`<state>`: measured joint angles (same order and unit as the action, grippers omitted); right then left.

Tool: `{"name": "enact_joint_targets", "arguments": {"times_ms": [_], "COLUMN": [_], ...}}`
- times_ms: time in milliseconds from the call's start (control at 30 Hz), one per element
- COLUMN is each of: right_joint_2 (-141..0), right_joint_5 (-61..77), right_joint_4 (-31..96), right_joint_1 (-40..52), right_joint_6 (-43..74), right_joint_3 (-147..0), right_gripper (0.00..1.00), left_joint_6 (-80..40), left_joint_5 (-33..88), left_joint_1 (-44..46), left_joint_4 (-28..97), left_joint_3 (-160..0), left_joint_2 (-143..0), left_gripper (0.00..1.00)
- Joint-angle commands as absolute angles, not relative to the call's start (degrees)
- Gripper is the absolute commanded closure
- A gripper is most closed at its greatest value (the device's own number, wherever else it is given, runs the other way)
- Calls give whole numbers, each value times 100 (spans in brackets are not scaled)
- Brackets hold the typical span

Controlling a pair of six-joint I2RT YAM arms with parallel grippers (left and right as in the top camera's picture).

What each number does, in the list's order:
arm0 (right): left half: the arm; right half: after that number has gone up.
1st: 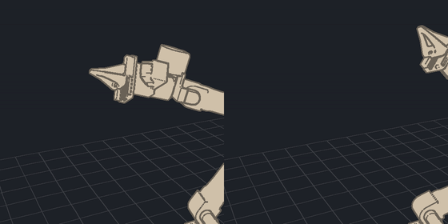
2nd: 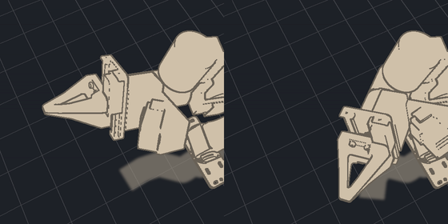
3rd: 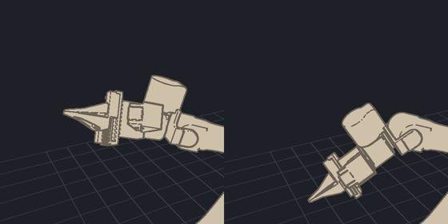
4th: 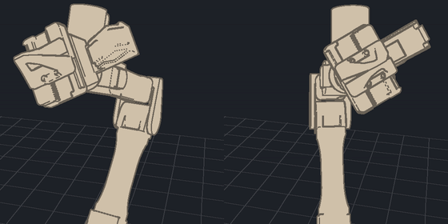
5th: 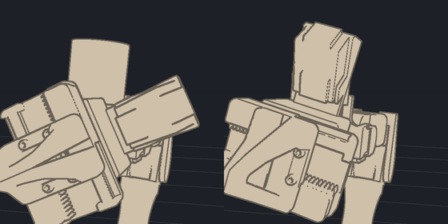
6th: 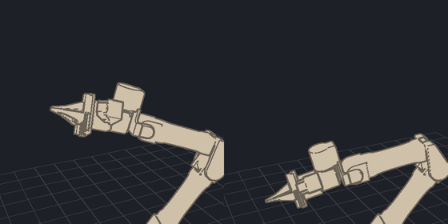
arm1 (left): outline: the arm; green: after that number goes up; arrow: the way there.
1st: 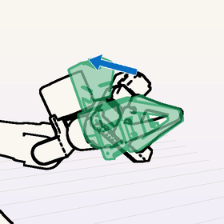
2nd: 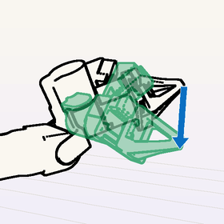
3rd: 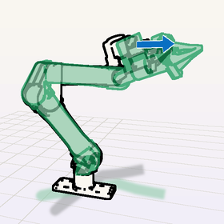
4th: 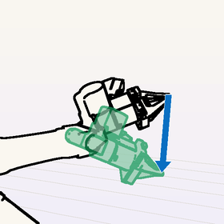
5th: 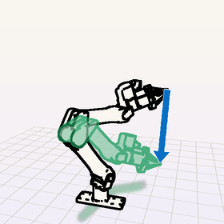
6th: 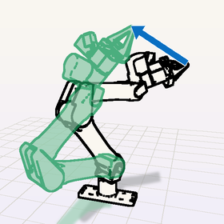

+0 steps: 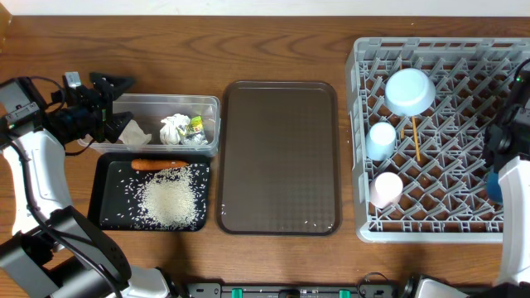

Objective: Sort waste into correct bins and load items into the dishwasher rack
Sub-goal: 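Carry the blue plate over the rack's right side with the right gripper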

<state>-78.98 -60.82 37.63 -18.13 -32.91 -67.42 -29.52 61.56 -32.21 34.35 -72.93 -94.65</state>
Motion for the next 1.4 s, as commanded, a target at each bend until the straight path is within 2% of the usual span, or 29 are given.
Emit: {"name": "enact_joint_targets", "arguments": {"times_ms": [0, 267, 400, 533, 700, 1367], "right_joint_2": [-8049, -8276, -8276, -8276, -8281, -8359], "right_joint_5": [-5782, -5881, -6731, -7419, -7664, -7258], "right_joint_4": [3778, 3575, 2858, 1973, 1911, 2268], "right_joint_1": [-1739, -1483, -1422, -1439, -1581, -1658], "right_joint_6": [-3179, -3824, -4303, -5301, -6152, -6156], "right_joint_3": [-6716, -6716, -6716, -6716, -6716, -6071], "right_gripper": [99, 99, 99, 99, 99, 99], "left_joint_6": [-2808, -2808, -2808, -2808, -2808, -2808], "left_joint_5": [6235, 6235, 6235, 6235, 6235, 6235], "left_joint_1": [-3245, -3245, -3245, -3245, -3245, -3245], "left_joint_4": [3446, 3446, 3446, 3446, 3446, 3446], "left_joint_3": [-7260, -7260, -7260, -7260, -7260, -7260], "left_joint_2": [-9354, -9354, -9354, -9354, -9354, -9354], "left_gripper": [2, 2, 2, 2, 2, 2]}}
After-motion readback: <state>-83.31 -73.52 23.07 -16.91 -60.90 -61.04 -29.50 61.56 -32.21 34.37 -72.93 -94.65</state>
